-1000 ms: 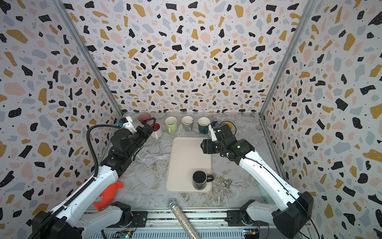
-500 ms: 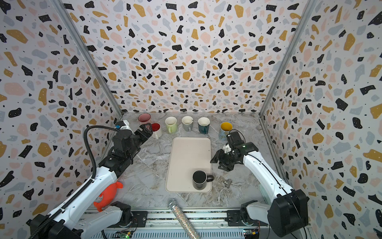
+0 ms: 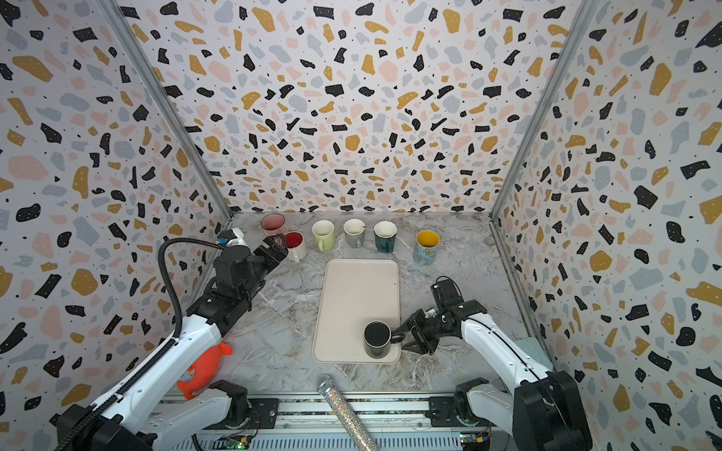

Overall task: Turn the mug right side up
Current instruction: Rotate the mug on the tray.

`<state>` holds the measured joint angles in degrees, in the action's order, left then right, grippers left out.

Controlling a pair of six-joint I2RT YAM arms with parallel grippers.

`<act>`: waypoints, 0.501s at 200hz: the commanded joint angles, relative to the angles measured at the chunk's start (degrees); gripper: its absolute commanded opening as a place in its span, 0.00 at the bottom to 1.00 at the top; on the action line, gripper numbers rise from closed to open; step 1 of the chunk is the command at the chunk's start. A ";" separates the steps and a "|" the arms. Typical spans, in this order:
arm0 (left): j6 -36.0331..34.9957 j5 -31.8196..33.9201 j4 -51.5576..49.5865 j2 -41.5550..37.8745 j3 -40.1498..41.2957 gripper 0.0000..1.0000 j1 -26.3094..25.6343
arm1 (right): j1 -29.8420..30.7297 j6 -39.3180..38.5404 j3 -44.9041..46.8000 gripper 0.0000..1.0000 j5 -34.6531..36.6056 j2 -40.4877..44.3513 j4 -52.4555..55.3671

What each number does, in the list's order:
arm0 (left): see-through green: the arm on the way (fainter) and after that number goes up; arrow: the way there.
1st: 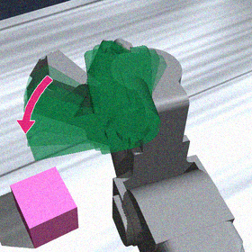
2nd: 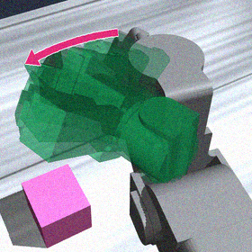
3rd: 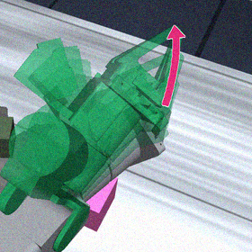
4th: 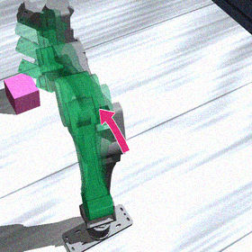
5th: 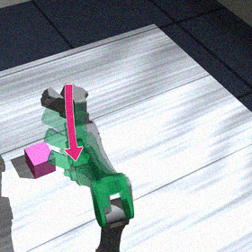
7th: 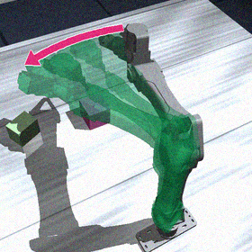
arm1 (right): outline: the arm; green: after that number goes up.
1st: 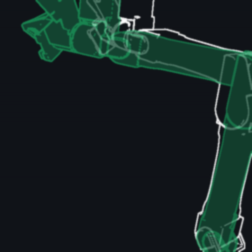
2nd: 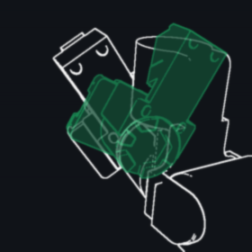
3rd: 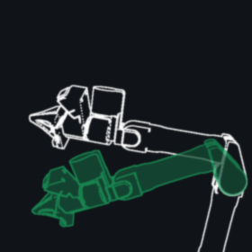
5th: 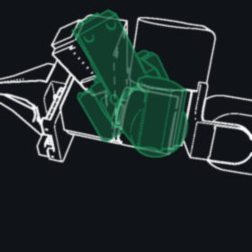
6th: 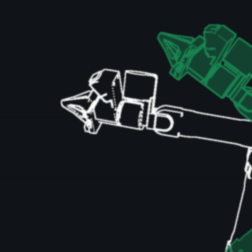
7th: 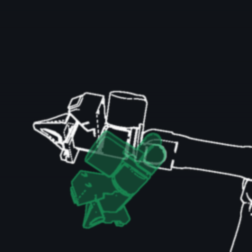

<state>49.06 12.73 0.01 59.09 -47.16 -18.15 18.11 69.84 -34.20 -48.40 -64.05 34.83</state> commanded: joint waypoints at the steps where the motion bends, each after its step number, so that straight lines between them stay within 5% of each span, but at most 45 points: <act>1: -0.35 0.96 0.73 -0.55 0.51 0.95 0.17 | -0.18 6.44 3.38 0.50 -2.25 0.61 -7.94; 55: -1.49 1.81 -0.85 -0.99 -0.81 0.95 0.19 | -0.44 12.75 7.00 0.43 0.01 -1.74 -22.00; 100: -1.95 2.10 -1.12 -1.35 -0.82 0.95 0.14 | -1.88 8.79 3.38 0.42 1.49 -5.19 -20.95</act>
<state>48.58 13.80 -1.69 58.89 -47.16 -18.15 17.52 80.40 -27.75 -48.58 -68.49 14.55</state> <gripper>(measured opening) 0.954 0.422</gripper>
